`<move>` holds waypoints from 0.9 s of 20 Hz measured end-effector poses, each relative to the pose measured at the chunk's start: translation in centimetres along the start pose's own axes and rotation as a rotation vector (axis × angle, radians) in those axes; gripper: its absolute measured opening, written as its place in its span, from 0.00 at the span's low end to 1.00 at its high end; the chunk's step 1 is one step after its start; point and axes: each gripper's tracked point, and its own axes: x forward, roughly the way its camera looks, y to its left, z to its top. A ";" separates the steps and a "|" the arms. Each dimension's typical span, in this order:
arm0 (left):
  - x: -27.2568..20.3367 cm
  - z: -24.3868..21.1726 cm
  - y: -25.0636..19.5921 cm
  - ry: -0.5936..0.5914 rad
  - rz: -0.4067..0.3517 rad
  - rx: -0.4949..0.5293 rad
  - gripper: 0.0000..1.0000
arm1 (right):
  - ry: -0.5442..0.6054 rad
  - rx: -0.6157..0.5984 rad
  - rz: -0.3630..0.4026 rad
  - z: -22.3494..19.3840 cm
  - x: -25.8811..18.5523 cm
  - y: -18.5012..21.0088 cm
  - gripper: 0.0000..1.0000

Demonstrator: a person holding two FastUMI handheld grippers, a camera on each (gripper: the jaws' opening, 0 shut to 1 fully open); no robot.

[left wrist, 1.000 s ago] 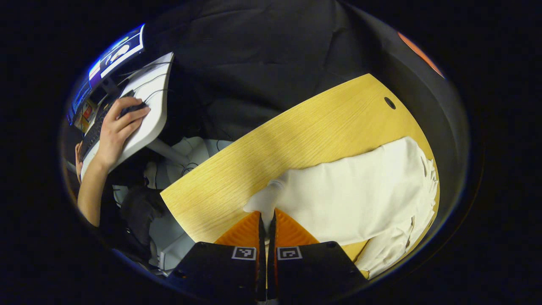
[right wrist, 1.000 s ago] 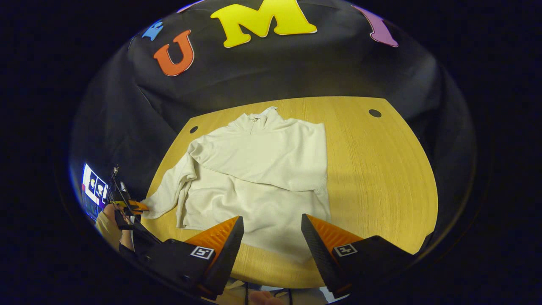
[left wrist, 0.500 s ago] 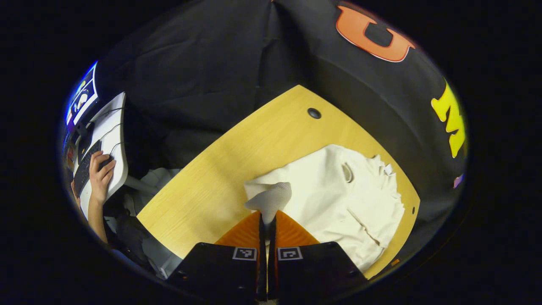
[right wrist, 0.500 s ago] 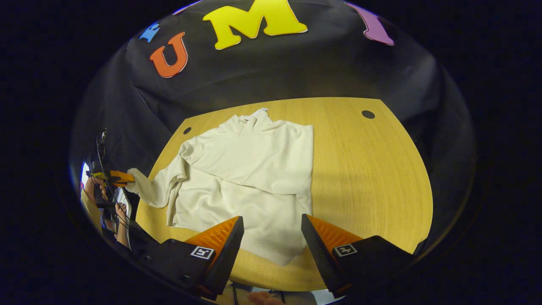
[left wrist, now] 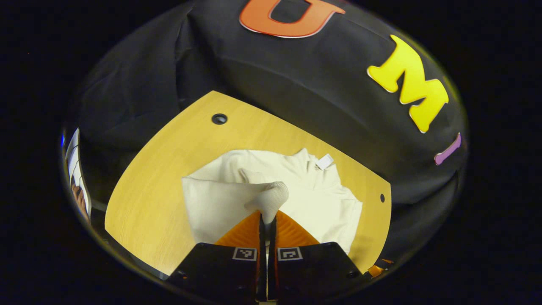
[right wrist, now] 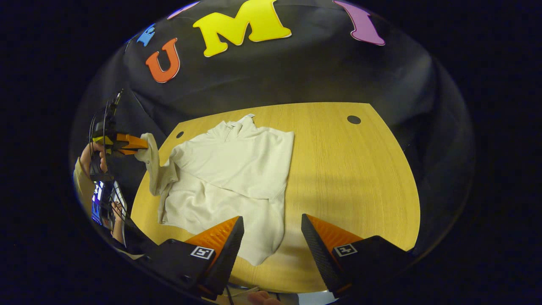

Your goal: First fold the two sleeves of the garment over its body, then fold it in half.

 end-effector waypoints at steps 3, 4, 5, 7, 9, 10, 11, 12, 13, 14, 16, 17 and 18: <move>1.8 -1.1 -5.6 0.042 -0.067 0.047 0.04 | -0.010 0.000 -0.022 0.5 -0.4 -1.1 0.82; 2.4 -1.5 -7.2 0.055 -0.087 0.059 0.04 | -0.010 0.004 -0.034 0.4 -0.7 -1.9 0.87; 2.8 -1.9 -8.7 0.068 -0.103 0.072 0.04 | -0.007 0.011 -0.045 0.3 -1.0 -2.7 0.87; 3.6 -2.9 -11.8 0.102 -0.132 0.111 0.04 | -0.001 0.030 -0.069 0.0 -1.7 -4.4 0.87; 4.3 -3.9 -14.5 0.138 -0.157 0.150 0.04 | 0.015 0.038 -0.085 -0.8 -2.2 -5.5 0.82; 5.0 -4.6 -16.0 0.157 -0.169 0.162 0.10 | 0.022 0.047 -0.094 -1.4 -2.4 -6.1 0.87; 5.4 -5.1 -17.0 0.175 -0.171 0.169 0.10 | 0.030 0.058 -0.098 -1.9 -2.4 -6.5 0.87; 6.2 -6.1 -18.4 0.202 -0.165 0.183 0.04 | 0.043 0.077 -0.096 -2.6 -2.3 -6.7 0.87; 6.4 -6.6 -19.2 0.217 -0.161 0.190 0.04 | 0.048 0.080 -0.098 -3.0 -2.3 -6.9 0.87; 6.7 -7.4 -20.1 0.239 -0.150 0.205 0.04 | 0.052 0.081 -0.101 -3.4 -2.1 -7.3 0.82; 6.8 -8.7 -21.6 0.280 -0.124 0.258 0.04 | 0.064 0.090 -0.094 -4.1 -1.7 -7.6 0.82; 6.8 -9.3 -22.2 0.295 -0.096 0.293 0.04 | 0.079 0.101 -0.091 -4.7 -1.3 -8.1 0.86; 6.8 -9.5 -22.6 0.302 -0.083 0.310 0.04 | 0.084 0.107 -0.088 -4.9 -1.1 -8.3 0.87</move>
